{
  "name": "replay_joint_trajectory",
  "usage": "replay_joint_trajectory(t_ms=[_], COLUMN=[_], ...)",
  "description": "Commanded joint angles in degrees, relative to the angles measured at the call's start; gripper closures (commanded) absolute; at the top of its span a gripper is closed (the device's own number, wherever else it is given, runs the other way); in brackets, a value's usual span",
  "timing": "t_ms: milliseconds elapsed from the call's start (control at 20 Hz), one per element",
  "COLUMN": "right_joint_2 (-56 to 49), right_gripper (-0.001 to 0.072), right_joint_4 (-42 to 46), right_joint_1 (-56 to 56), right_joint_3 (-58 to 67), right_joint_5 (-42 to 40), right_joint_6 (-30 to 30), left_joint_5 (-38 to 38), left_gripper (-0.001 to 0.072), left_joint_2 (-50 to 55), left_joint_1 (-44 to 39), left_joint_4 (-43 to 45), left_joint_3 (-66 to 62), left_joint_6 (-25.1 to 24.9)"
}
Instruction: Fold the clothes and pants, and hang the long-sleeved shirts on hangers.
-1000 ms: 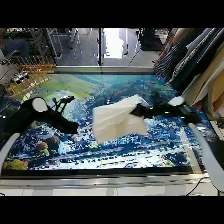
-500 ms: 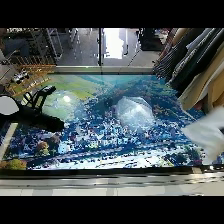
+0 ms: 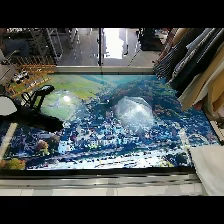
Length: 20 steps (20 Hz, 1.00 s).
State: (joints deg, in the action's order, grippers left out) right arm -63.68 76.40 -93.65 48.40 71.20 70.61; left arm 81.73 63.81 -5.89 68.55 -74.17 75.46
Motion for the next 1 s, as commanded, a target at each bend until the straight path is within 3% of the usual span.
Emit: replay_joint_trajectory(t_ms=[0, 50, 100, 300, 400, 500, 600, 650, 750, 800, 850, 950], right_joint_2=[-0.63, -0.61, -0.63, -0.61, -0.61, -0.76, -0.90, -1.09, -1.09, -1.09, -1.09, -0.98], right_gripper=[0.0480, 0.0108, 0.0015, 0.0013, 0.0015, 0.0015, 0.0018, 0.0105, 0.0417, 0.0648, 0.0689, 0.0688], right_joint_4=[6.62, 6.58, 6.34, 2.34, -14.67, -27.54, -24.37, -21.53, -16.61, -12.15, -6.60, 1.70], right_joint_1=[-3.15, -3.08, -2.89, 3.54, 11.76, 26.95, 45.18, 55.01, 71.80, 78.53, 82.99, 87.12], right_joint_3=[-0.22, 0.11, 1.05, 13.09, 17.35, 16.81, 14.60, 13.03, 9.68, 8.87, 8.83, 8.87], right_joint_5=[-0.72, -1.62, -1.77, 4.83, 4.61, 2.84, -0.66, -2.64, -10.71, -17.05, -22.43, -31.80], right_joint_6=[-2.78, -2.58, -2.10, -0.94, 0.63, -4.39, -4.74, -4.63, -1.44, 0.98, 2.91, 6.14], left_joint_5=[-0.04, -0.02, -0.02, -0.04, -0.09, -0.07, -0.15, -1.33, -7.80, -11.21, -13.99, -14.86], left_gripper=[0.0697, 0.0697, 0.0697, 0.0697, 0.0697, 0.0697, 0.0697, 0.0698, 0.0697, 0.0697, 0.0696, 0.0696], left_joint_2=[-0.04, -0.04, -0.04, -0.04, -0.04, -0.04, -0.09, -0.33, -1.70, -2.45, -3.08, -3.45], left_joint_1=[0.04, 0.04, 0.04, 0.04, 0.04, 0.07, 1.49, 3.65, 9.84, 12.41, 14.51, 16.39], left_joint_4=[0.00, 0.00, 0.02, 1.25, 5.35, 16.00, 33.86, 40.50, 40.46, 37.53, 34.62, 33.53], left_joint_3=[-0.04, -0.04, -0.04, -0.04, -0.04, -0.04, -0.04, -0.04, -0.04, -0.04, -0.04, -0.04], left_joint_6=[0.02, 0.02, 0.00, -0.09, -0.02, 1.51, 7.78, 11.37, 15.72, 15.89, 15.89, 15.85])
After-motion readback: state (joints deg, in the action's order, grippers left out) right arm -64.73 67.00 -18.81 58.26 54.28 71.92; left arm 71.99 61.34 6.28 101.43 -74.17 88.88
